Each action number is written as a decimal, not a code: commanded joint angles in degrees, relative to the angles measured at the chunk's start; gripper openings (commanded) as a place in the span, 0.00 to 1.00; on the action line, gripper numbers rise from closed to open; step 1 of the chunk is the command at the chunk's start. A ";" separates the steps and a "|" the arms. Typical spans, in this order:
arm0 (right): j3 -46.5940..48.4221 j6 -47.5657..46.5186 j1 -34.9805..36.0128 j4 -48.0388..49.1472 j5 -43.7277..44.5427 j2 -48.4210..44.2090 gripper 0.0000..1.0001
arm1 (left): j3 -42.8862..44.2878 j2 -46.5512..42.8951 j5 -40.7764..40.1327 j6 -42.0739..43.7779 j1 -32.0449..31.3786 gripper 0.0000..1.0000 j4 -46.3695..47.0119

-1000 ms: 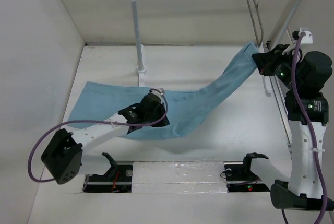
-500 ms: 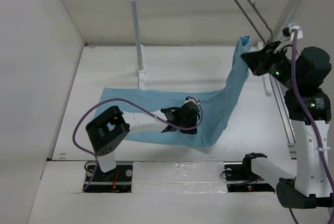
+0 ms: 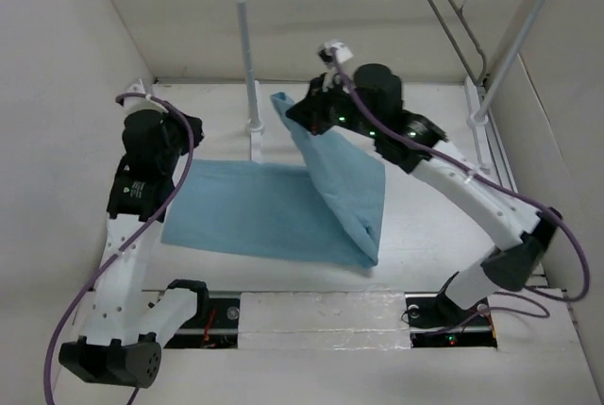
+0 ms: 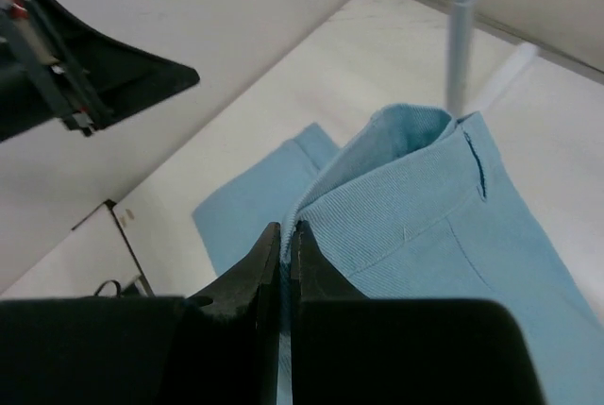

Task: Place the trousers on the hanger
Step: Fold the trousers at the center of the board.

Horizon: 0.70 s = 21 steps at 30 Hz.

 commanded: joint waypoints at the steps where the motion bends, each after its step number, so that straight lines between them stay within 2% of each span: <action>1: 10.35 1.41 6.99 11.37 1.39 7.76 0.00 | 10.93 -0.23 -0.60 5.44 2.18 0.08 -7.10; 3: 17.01 1.93 11.63 12.25 0.86 17.07 0.00 | 15.60 -1.19 -5.07 5.44 2.18 0.09 -7.37; 4: 18.88 2.46 13.06 12.95 0.51 20.24 0.00 | 17.37 -1.63 -6.58 5.35 2.18 0.13 -7.72; 5: 20.12 4.47 14.29 15.74 -0.28 26.19 0.10 | 19.65 -1.37 -7.72 6.31 2.18 0.15 -9.29; 7: 20.83 6.93 17.27 21.28 -3.17 31.84 0.45 | 24.93 -0.67 -12.11 7.46 2.18 0.22 -11.67; 8: 21.62 10.08 17.29 23.48 -5.36 37.35 0.70 | 25.73 -0.84 -13.00 8.07 2.18 0.25 -12.55; 9: 22.41 11.33 17.81 23.33 -9.38 39.58 0.74 | 25.74 -1.02 -14.92 8.25 2.18 0.30 -12.56; 10: 21.55 12.21 17.82 23.42 -10.56 40.74 0.76 | 24.26 -1.19 -15.11 8.43 2.18 0.39 -12.47; 11: 19.63 12.74 17.21 24.55 -11.35 41.10 0.77 | 22.85 -1.63 -14.94 8.60 2.18 0.42 -11.77; 13: 13.31 13.19 16.16 27.71 -12.76 36.55 0.77 | 17.15 -2.25 -13.37 8.08 2.18 0.45 -10.89; 15: 3.38 10.91 13.96 28.43 -12.59 31.37 0.72 | 12.05 -3.91 -10.57 5.81 2.18 0.45 -9.40; 17: -6.43 8.81 12.12 26.59 -11.89 22.85 0.63 | 3.36 -4.71 -7.22 4.83 2.18 0.45 -6.08; 18: -9.63 6.44 12.10 25.54 -11.10 19.95 0.54 | 0.28 -4.45 -4.07 4.30 2.18 0.45 -4.84; 19: -15.75 4.42 11.23 22.48 -10.05 12.52 0.28 | -8.45 -3.49 -0.21 2.47 2.18 0.44 -1.95; 20: -15.81 4.40 11.23 20.97 -10.04 12.45 0.16 | -8.54 -2.70 -0.18 2.45 2.18 0.44 -0.45; 21: -21.99 2.66 9.92 20.00 -9.34 10.27 0.06 | -13.41 -1.64 4.61 1.58 2.18 0.44 1.31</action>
